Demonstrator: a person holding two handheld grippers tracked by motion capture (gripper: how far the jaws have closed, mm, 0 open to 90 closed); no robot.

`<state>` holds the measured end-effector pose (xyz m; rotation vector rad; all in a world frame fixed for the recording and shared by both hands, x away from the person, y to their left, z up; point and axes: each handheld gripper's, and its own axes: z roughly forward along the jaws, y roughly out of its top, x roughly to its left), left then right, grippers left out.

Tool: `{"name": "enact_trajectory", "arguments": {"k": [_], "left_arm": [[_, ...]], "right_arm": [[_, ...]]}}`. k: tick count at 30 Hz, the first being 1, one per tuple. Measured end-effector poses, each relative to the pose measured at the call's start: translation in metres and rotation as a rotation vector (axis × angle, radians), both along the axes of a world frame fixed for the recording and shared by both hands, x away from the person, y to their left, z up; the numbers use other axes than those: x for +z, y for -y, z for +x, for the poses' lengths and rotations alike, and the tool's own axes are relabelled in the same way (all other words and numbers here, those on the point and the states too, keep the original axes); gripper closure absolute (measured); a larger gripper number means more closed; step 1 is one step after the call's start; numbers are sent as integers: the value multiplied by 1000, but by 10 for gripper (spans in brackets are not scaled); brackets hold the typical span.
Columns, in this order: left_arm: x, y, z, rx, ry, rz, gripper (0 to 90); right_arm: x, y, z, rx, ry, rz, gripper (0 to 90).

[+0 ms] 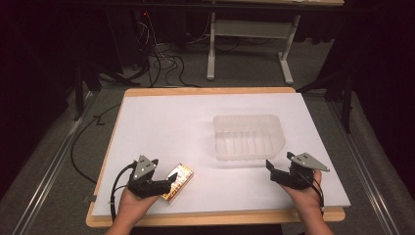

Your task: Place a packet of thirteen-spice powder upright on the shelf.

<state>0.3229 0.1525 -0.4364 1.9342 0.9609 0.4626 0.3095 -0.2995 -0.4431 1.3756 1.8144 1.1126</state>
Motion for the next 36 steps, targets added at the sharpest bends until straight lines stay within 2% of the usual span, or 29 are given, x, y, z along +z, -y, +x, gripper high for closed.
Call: {"name": "enact_trajectory", "arguments": {"k": [10, 24, 32, 34, 36], "left_arm": [[-1, 2, 1, -8, -5, 17, 173], [-3, 3, 2, -9, -10, 16, 189], [-4, 4, 3, -9, -30, 27, 177], [-2, 5, 2, -5, -11, 63, 164], [-1, 4, 1, -3, -12, 67, 163]], "right_arm": [[-1, 2, 0, -8, -10, 4, 153], [-4, 2, 0, -7, -26, 2, 158], [-2, 1, -2, 4, 3, -20, 180], [-1, 1, -3, 17, 10, -18, 183], [0, 1, -4, 29, 21, -6, 183]]}}
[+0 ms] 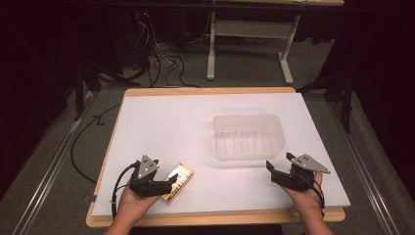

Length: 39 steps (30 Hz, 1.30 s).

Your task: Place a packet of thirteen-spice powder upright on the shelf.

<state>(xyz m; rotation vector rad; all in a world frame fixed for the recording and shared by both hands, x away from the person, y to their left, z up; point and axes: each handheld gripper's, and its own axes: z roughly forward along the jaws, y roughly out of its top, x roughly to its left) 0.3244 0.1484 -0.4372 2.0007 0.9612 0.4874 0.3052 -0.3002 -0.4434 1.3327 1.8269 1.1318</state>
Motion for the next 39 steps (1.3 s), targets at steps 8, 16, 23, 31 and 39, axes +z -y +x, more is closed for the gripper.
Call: {"name": "enact_trajectory", "arguments": {"k": [8, 16, 23, 31, 39], "left_arm": [[10, 4, 4, 15, -28, -21, 157], [14, 11, 7, 11, -72, 23, 151], [21, 17, 10, -5, -111, 101, 145], [22, 28, 16, -57, -197, 209, 76], [15, 34, 21, -63, -266, 283, 3]], "right_arm": [[7, -2, -2, 23, 28, -4, 194], [14, -3, -6, 2, 22, -21, 111], [16, -5, -3, 6, -19, -19, 53], [15, -3, -1, 11, -30, -22, 3], [14, -4, -3, 18, -3, -27, 1]]}}
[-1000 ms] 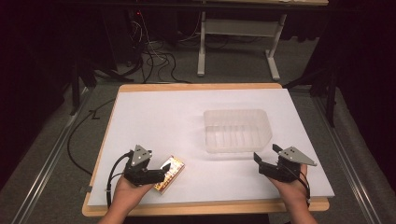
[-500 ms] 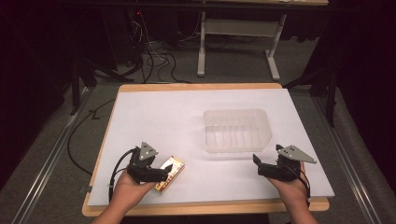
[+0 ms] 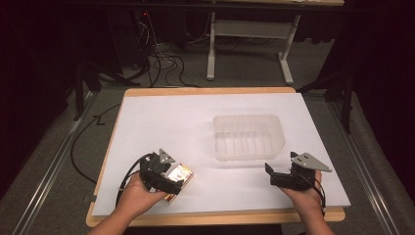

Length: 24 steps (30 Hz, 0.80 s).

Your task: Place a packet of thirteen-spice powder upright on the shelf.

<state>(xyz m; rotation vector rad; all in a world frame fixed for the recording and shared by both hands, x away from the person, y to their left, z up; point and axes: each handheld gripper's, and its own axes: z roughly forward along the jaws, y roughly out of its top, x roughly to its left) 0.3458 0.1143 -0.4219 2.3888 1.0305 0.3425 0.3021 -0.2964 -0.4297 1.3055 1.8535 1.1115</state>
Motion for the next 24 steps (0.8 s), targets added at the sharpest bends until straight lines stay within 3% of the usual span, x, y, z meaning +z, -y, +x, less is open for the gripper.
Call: {"name": "enact_trajectory", "arguments": {"k": [3, 13, 16, 24], "left_arm": [[-2, 1, 0, 0, -12, 10, 0], [-13, 13, 7, -13, -105, 121, 3], [-15, 16, 10, -19, -138, 146, 4], [-18, 22, 18, -31, -234, 184, 21]], "right_arm": [[0, -1, 0, 6, -1, -2, 1], [-3, -2, 0, 23, -1, 13, 3], [-3, -2, 2, 22, -22, 12, 1], [-3, 0, 2, 12, -26, 26, 2]]}}
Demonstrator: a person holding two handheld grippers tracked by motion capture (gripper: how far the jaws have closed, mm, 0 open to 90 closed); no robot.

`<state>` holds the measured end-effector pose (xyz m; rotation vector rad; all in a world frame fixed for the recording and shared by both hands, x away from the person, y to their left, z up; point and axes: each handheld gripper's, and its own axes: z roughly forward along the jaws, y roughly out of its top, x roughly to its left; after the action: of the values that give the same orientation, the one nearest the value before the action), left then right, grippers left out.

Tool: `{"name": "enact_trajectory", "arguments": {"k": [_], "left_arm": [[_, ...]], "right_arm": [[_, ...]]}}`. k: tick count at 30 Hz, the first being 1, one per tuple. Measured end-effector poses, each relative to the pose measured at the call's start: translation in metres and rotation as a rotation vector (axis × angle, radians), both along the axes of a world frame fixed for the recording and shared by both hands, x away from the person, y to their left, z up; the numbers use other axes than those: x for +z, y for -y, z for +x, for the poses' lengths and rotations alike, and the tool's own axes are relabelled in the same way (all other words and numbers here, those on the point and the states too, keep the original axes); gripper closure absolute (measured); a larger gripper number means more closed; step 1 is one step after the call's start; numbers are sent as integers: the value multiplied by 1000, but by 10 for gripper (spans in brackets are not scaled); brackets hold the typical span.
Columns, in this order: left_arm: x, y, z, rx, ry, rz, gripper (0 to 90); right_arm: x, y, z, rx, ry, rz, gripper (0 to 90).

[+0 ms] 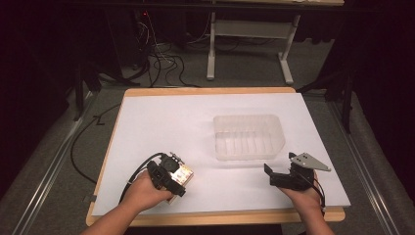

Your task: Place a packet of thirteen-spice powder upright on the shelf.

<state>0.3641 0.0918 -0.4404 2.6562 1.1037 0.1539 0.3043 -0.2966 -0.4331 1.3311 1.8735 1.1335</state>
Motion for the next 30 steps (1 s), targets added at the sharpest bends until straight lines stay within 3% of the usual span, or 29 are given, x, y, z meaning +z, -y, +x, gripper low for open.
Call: {"name": "enact_trajectory", "arguments": {"k": [6, 12, 17, 23, 30], "left_arm": [[-4, 3, 6, 13, -61, 16, 59], [-6, 6, 8, 15, -97, 39, 127], [-7, 8, 7, 19, -85, 54, 164], [-6, 9, 4, 5, -72, 48, 307], [-4, 8, 3, 9, -47, 42, 320]], "right_arm": [[0, 1, 1, -10, 8, -9, 2], [0, 2, 0, -24, 10, -2, 7], [0, 2, 0, -30, 13, 4, 8], [3, 1, -1, -49, 14, 22, 9], [3, 0, -1, -49, 14, 31, 19]]}}
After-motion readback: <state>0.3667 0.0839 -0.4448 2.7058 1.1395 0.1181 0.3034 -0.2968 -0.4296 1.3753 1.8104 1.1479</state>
